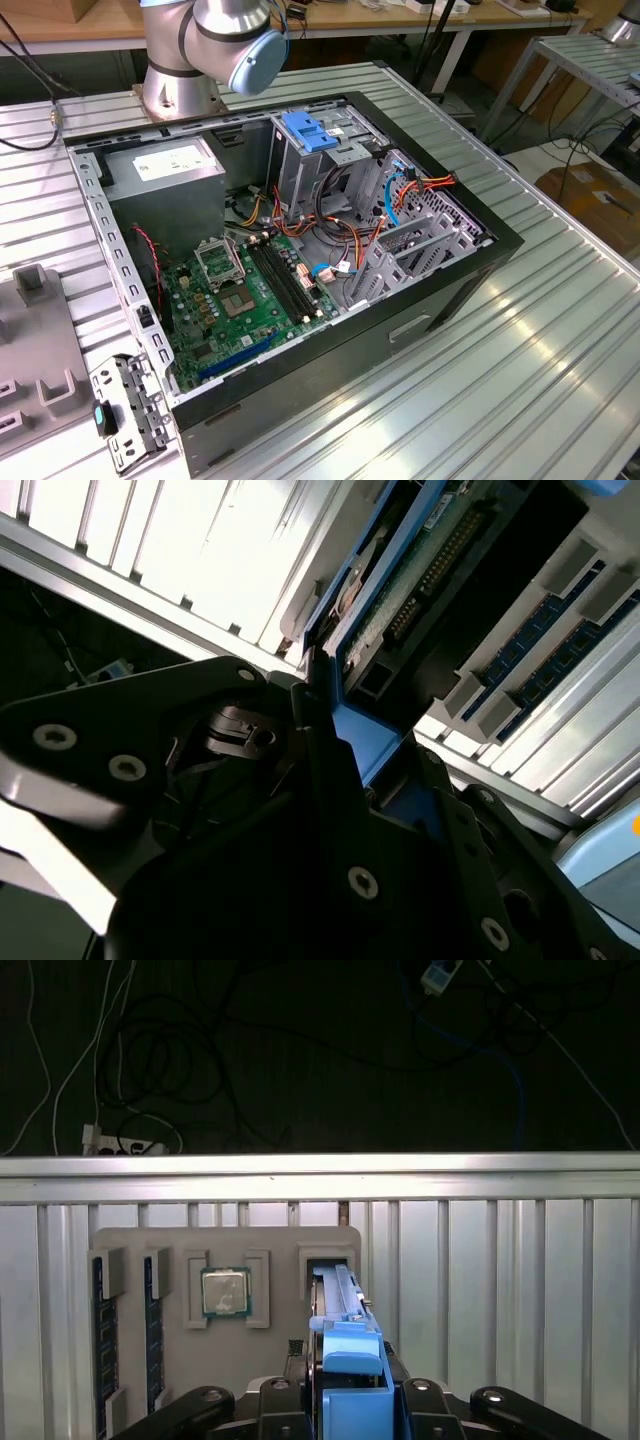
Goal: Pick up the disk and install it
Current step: 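Pick up the disk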
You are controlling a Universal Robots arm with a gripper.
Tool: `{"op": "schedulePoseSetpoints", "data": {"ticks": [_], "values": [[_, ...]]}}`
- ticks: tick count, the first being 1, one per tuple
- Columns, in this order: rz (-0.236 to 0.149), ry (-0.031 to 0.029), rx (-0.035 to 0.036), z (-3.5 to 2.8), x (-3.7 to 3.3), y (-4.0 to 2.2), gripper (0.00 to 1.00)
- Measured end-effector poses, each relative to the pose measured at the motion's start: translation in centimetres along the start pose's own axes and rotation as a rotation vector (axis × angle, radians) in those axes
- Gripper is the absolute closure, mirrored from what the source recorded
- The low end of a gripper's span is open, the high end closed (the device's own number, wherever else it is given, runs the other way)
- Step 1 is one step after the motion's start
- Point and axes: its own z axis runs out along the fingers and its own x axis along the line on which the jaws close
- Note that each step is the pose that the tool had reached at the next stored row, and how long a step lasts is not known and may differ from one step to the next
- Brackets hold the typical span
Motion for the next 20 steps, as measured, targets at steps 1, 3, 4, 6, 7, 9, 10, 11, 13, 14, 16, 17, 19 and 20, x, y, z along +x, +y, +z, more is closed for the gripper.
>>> {"op": "schedulePoseSetpoints", "data": {"ticks": [1,3,4,6,7,9,10,11,13,14,16,17,19,20], "values": [[0.000,0.0001,-0.0001,-0.12,0.00,0.00,0.63],[0.000,0.0001,-0.0002,-0.36,0.00,0.00,0.63],[0.000,0.0000,0.0000,-0.45,0.00,-0.01,0.63],[0.000,-0.0001,0.0002,-0.45,0.00,-0.01,0.63],[0.000,0.0000,-0.0001,-0.48,0.00,-0.01,0.63],[0.000,0.0000,-0.0001,-0.49,0.00,-0.01,0.63],[0.000,0.0000,-0.0001,-0.50,0.00,-0.01,0.63],[0.000,0.0001,-0.0002,-0.53,0.00,-0.01,0.63],[0.000,0.0001,-0.0002,-0.62,0.00,-0.01,0.63],[0.000,0.0001,-0.0001,-0.70,0.00,-0.01,0.63],[0.000,0.0000,-0.0001,-0.81,0.00,-0.01,0.63],[0.000,0.0000,-0.0001,-0.88,0.00,-0.01,0.63],[0.000,0.0000,0.0000,-1.01,0.00,-0.02,0.63],[0.000,0.0000,0.0000,-1.05,0.00,-0.02,0.63]]}}
